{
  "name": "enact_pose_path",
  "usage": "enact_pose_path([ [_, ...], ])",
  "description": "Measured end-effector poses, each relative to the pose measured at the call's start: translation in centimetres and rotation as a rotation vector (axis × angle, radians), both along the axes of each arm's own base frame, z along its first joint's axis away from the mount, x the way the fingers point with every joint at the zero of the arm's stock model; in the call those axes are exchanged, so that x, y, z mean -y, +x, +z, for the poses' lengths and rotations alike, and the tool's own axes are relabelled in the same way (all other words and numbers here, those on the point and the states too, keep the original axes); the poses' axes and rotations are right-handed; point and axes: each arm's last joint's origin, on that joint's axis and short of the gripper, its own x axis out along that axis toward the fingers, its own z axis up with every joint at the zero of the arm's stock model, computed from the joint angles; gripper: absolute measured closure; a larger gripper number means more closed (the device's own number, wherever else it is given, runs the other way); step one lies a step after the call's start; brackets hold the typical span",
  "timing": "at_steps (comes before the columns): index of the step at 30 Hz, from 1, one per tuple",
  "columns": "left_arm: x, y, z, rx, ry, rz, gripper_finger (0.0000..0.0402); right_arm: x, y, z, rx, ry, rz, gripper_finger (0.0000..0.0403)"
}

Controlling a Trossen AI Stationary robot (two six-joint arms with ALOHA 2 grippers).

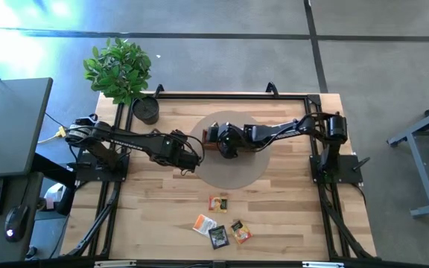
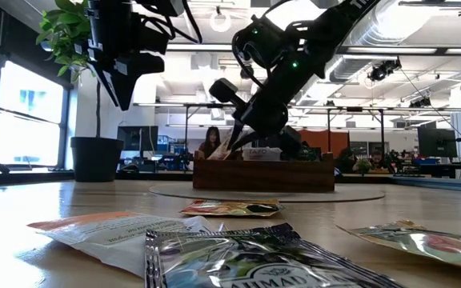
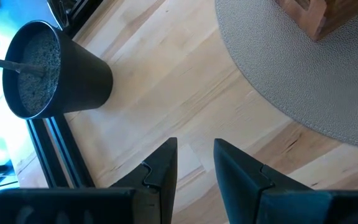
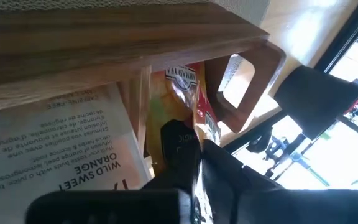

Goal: Pick & Place Tea
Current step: Put the yellow tea bag into the left section of the wooden organizer

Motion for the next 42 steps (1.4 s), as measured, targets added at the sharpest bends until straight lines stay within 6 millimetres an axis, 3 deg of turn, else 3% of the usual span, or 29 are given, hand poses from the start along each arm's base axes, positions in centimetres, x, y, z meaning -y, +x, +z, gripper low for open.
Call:
enact_pose_path([
  [16,0.1,0.0,-0.1,-0.001,-0.033,0.007,0.0299,0.2,-0.2,0.1,0.084,0.026,-0.231,0.0286],
  [22,0.1,0.0,-0.1,-0.002,-0.055,0.012,0.0299,-0.5,-0.8,0.0,0.072,0.095,-0.323,0.0264],
  [25,0.1,0.0,-0.1,-0.002,-0.055,0.012,0.0299,-0.9,-1.3,0.7,0.079,0.157,-0.332,0.0257],
  [28,0.1,0.0,-0.1,-0.003,-0.055,0.012,0.0299,-1.0,-1.4,2.7,0.177,0.194,-0.317,0.0253],
  [34,0.1,0.0,-0.1,-0.003,-0.055,0.007,0.0299,-0.3,-3.4,7.4,0.398,0.526,-0.430,0.0253],
  [38,0.1,0.0,-0.1,-0.007,-0.055,0.004,0.0299,0.5,-5.4,8.6,0.387,0.810,-0.561,0.0258],
  [42,0.1,0.0,-0.1,-0.007,-0.052,0.003,0.0299,1.5,-5.6,8.5,0.487,1.084,-0.759,0.0265],
])
